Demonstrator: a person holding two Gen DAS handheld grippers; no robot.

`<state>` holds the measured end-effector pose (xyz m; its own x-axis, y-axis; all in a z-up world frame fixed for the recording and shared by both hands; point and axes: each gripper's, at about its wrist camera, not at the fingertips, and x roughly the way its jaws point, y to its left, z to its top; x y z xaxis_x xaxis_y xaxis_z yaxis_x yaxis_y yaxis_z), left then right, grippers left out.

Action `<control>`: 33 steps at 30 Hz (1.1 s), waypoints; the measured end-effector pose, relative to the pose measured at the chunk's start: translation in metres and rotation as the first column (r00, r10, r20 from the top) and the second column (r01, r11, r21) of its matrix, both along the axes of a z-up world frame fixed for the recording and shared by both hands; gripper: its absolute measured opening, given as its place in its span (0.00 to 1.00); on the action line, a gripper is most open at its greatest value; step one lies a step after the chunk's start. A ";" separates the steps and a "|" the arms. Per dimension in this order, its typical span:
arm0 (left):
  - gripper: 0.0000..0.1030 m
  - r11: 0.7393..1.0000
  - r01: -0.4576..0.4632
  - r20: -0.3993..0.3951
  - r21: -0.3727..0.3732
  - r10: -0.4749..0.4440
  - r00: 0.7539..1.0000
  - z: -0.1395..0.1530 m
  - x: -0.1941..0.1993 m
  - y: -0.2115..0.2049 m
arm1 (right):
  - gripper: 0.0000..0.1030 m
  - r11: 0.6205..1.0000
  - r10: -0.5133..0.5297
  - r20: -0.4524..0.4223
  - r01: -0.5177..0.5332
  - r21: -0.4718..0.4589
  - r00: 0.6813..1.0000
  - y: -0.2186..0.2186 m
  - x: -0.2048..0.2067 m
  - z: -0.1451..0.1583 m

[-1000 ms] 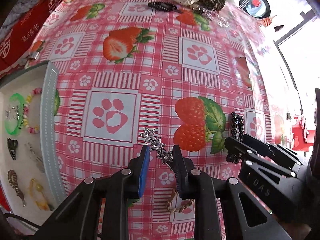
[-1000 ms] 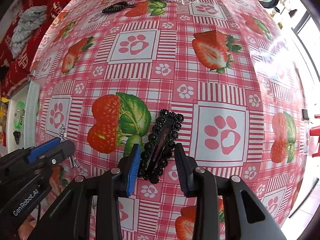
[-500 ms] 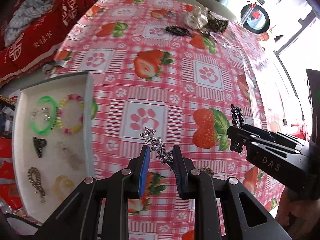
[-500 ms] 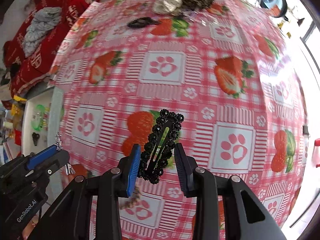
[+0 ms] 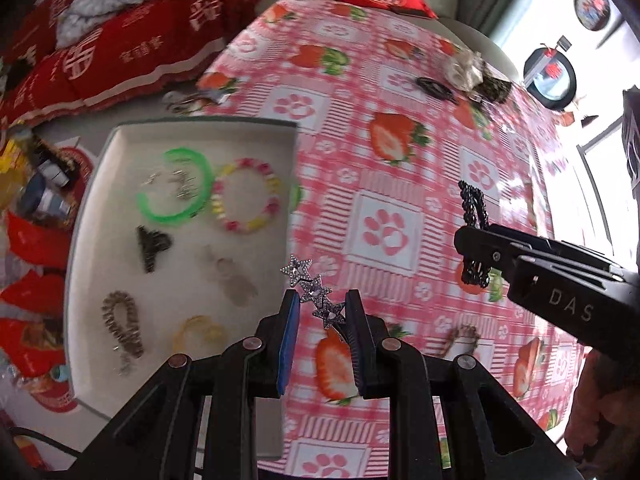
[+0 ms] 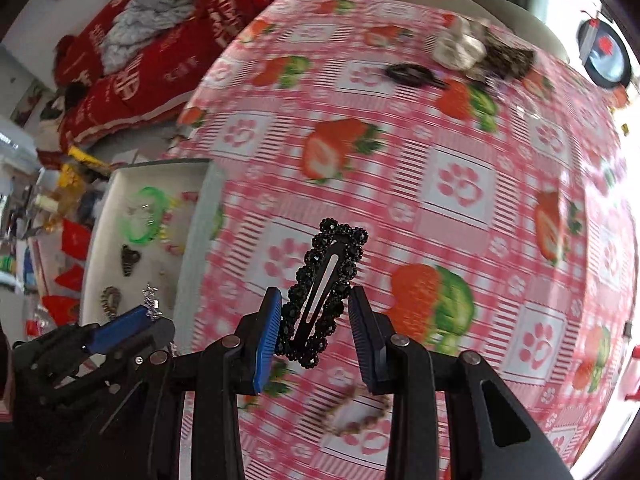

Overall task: Organize jewelry
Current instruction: 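Carry both clips into the white tray while both tools open to release them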

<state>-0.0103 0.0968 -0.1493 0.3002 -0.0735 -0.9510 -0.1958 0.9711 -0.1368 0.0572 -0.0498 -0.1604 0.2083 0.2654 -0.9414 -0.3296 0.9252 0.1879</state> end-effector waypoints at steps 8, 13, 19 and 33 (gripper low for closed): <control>0.29 0.995 -0.100 -0.020 0.014 0.100 0.995 -0.006 -0.037 0.043 | 0.36 0.993 0.112 0.002 -0.112 0.023 0.994 0.050 -0.008 0.005; 0.29 0.983 -0.183 -0.052 0.024 0.184 0.982 -0.015 -0.063 0.073 | 0.36 0.984 0.175 -0.009 -0.175 0.038 0.984 0.080 -0.014 0.004; 0.29 0.971 -0.237 -0.063 0.031 0.239 0.969 -0.020 -0.078 0.098 | 0.36 0.969 0.245 -0.025 -0.243 0.047 0.969 0.108 -0.022 -0.001; 0.29 0.959 -0.269 0.015 0.085 0.269 0.963 -0.020 -0.023 0.157 | 0.36 0.956 0.292 -0.063 -0.290 0.050 0.954 0.148 0.000 -0.019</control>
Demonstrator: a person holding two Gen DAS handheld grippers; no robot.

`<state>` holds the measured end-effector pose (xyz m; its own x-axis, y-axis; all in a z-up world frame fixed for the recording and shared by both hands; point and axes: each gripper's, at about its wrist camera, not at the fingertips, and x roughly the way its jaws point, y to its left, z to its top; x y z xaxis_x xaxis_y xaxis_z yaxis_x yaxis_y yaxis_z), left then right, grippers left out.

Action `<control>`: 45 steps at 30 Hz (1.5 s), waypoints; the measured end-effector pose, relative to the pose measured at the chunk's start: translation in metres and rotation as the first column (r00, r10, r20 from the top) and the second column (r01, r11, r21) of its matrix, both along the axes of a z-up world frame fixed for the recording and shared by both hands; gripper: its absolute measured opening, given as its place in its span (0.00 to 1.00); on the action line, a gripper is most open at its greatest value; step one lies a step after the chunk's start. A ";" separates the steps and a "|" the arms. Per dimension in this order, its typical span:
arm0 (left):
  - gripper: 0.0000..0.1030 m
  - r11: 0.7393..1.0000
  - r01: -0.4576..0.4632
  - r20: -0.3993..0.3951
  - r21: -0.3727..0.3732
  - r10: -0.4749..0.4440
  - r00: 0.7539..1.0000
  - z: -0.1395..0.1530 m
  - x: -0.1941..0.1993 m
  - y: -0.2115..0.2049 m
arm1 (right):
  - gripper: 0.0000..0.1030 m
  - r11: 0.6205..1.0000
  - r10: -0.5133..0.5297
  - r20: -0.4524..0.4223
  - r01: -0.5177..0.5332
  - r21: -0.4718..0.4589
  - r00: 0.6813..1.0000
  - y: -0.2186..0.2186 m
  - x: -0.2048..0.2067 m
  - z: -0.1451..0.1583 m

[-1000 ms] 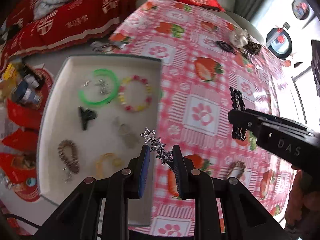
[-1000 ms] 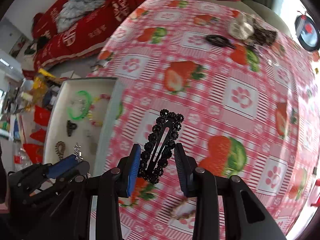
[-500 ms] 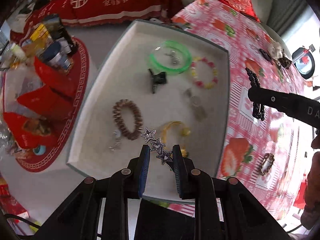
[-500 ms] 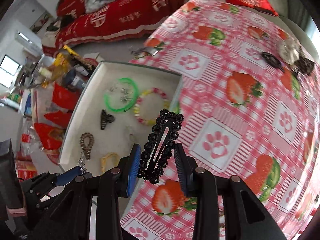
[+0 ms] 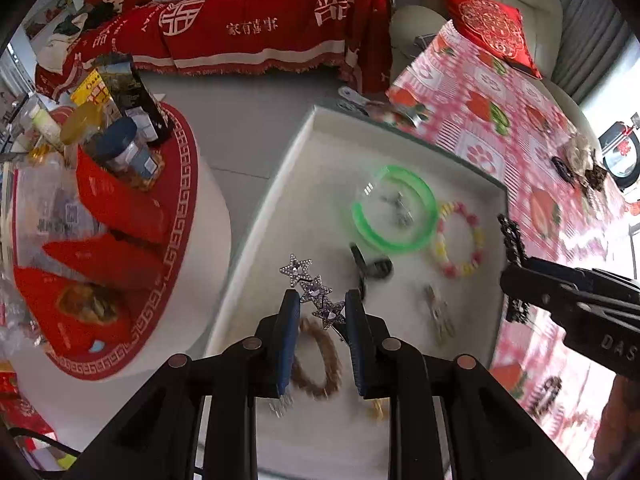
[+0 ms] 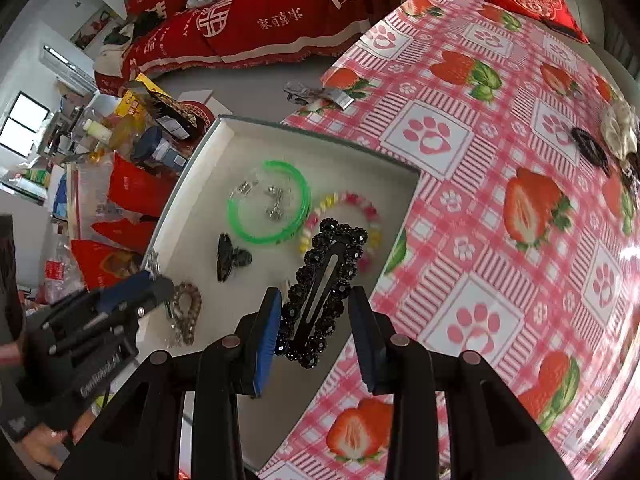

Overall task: Organize jewelry
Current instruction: 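Carry both clips into the white tray while both tools open to release them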

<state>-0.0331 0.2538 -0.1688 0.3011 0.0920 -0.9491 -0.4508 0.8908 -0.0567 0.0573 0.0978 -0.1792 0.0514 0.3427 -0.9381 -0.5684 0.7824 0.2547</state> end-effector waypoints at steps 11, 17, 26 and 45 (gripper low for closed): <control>0.29 1.000 -0.002 -0.047 0.012 0.003 0.999 -0.030 0.021 0.019 | 0.36 0.999 0.049 -0.064 -0.049 -0.008 0.997 0.020 -0.009 -0.019; 0.29 1.000 0.021 -0.060 0.015 -0.020 0.998 -0.039 0.024 0.017 | 0.36 0.994 0.108 -0.114 -0.106 0.022 0.988 0.033 -0.029 -0.030; 0.29 1.000 0.016 -0.069 0.003 -0.015 0.998 -0.047 0.026 0.020 | 0.36 0.989 0.151 -0.185 -0.150 0.021 0.971 0.042 -0.044 -0.054; 0.29 0.998 0.063 -0.081 0.025 -0.061 0.995 -0.047 0.029 0.009 | 0.39 0.986 0.146 -0.159 -0.157 -0.056 0.976 0.041 -0.042 -0.064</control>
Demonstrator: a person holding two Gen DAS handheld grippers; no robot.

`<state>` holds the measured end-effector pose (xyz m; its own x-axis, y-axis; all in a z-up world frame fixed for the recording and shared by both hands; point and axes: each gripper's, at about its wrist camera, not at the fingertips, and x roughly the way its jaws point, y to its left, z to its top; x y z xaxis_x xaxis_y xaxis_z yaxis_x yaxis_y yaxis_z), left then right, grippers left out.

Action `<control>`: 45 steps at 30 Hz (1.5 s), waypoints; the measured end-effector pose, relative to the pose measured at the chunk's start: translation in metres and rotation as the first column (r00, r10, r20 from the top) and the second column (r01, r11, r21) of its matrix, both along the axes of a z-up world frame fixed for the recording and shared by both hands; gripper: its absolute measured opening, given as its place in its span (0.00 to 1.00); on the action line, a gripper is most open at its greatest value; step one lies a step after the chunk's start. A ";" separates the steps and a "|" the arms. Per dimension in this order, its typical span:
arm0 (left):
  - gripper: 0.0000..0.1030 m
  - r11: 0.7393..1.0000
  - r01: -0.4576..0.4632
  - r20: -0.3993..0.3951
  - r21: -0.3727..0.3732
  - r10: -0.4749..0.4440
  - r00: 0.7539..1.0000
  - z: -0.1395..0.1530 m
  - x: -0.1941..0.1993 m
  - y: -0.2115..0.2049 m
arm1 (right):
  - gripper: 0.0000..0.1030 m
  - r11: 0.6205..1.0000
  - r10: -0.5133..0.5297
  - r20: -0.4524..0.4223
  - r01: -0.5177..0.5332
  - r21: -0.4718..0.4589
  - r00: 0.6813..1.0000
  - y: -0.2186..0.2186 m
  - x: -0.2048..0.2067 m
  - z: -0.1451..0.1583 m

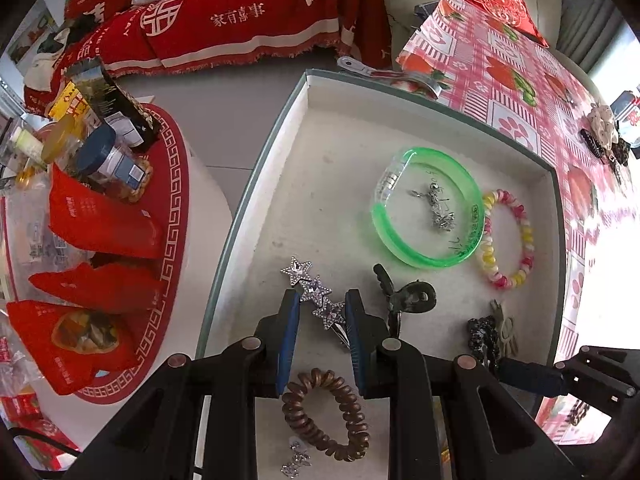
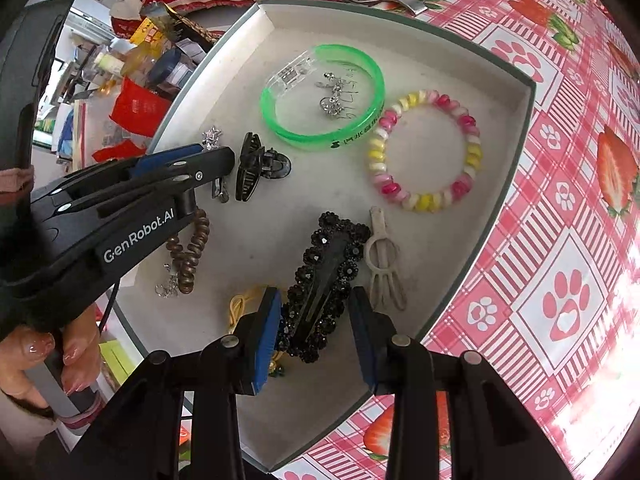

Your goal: Organize jewelry

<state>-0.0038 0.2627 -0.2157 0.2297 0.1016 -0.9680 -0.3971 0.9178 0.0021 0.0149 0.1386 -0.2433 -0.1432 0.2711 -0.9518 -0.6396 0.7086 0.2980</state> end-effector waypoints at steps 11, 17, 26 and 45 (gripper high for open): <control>0.30 1.000 0.001 0.018 0.012 -0.001 1.000 0.009 0.000 -0.003 | 0.46 0.999 -0.001 0.002 0.001 0.039 1.000 -0.013 -0.001 0.011; 0.30 1.000 0.001 0.018 0.014 -0.002 1.000 0.012 -0.001 -0.004 | 0.46 0.998 0.000 0.042 -0.003 0.067 0.999 -0.019 -0.002 0.032; 0.30 0.999 0.032 0.030 0.037 -0.033 0.999 0.019 -0.006 -0.015 | 0.48 0.993 -0.100 0.060 0.096 0.072 0.993 -0.056 0.004 0.052; 1.00 0.998 0.047 0.029 0.036 -0.048 0.998 0.051 -0.022 -0.037 | 0.50 0.984 -0.177 0.050 0.175 0.040 0.983 -0.085 0.002 0.074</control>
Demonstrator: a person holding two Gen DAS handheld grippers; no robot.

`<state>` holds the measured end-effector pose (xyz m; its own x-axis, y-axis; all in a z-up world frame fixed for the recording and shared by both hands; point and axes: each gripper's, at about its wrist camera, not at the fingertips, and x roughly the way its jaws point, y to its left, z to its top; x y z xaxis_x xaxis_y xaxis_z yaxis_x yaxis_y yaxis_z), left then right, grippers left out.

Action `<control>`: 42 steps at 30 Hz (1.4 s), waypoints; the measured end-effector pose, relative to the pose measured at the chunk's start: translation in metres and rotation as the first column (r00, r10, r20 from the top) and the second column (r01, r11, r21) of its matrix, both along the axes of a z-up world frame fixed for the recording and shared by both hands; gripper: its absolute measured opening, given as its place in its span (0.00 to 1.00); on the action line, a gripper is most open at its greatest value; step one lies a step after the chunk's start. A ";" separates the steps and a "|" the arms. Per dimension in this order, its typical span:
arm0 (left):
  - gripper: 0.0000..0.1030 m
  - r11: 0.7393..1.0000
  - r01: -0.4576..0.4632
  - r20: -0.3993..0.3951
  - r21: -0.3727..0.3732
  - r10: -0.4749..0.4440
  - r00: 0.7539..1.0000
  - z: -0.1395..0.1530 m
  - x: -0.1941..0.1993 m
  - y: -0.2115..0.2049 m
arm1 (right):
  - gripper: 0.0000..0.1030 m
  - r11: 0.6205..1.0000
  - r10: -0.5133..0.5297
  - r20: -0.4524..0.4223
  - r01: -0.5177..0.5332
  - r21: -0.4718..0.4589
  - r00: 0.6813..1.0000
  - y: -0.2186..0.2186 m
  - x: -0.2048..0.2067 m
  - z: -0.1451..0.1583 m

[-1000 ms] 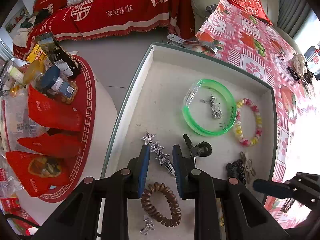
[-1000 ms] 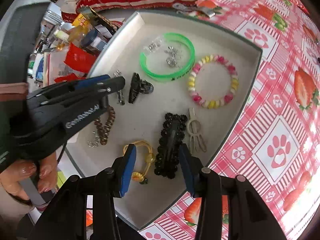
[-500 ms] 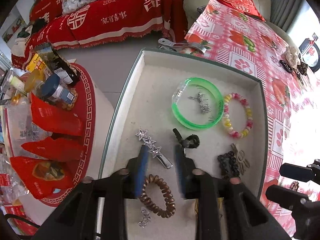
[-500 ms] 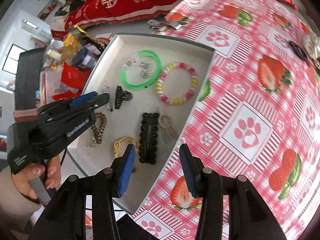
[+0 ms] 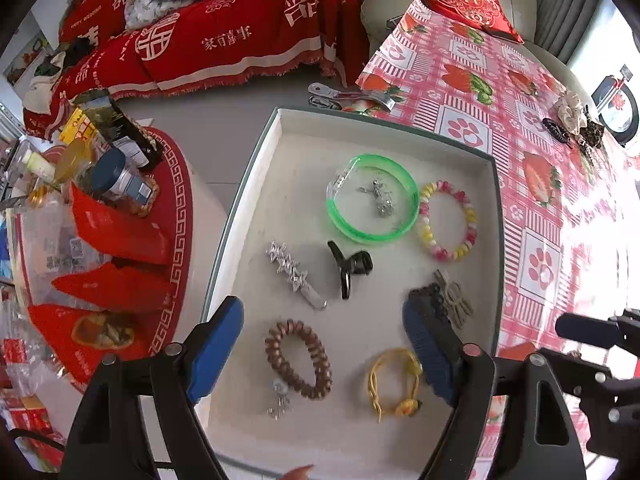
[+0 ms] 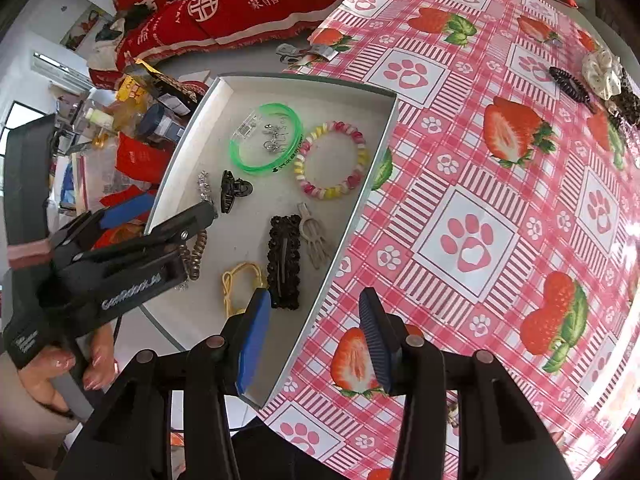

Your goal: Organize jewelry

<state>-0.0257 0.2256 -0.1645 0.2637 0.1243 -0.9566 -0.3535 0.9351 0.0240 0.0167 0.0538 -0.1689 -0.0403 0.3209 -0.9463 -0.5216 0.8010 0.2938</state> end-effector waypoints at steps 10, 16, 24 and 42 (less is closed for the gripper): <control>1.00 0.999 -0.031 -0.010 0.007 0.031 0.999 0.036 -0.034 -0.005 | 0.66 0.999 0.030 0.031 -0.029 -0.028 0.999 0.004 -0.005 0.030; 1.00 0.998 -0.045 0.017 0.043 0.044 0.999 0.070 -0.054 -0.009 | 0.78 0.997 0.063 0.078 -0.058 -0.060 0.995 0.010 -0.012 0.057; 1.00 0.998 -0.055 0.040 0.033 0.054 0.998 0.103 -0.075 -0.016 | 0.82 0.996 0.056 0.129 -0.047 -0.076 0.990 0.005 -0.017 0.087; 1.00 0.996 -0.068 0.091 0.058 0.063 0.994 0.168 -0.085 -0.025 | 1.00 0.999 0.034 0.277 -0.027 -0.030 0.960 0.008 -0.027 0.163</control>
<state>-0.1109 0.2003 0.0033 0.3371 0.2018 -0.9196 -0.4170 0.9077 0.0463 -0.0105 0.0613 -0.0054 0.2160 0.2991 -0.9295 -0.6038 0.7890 0.1136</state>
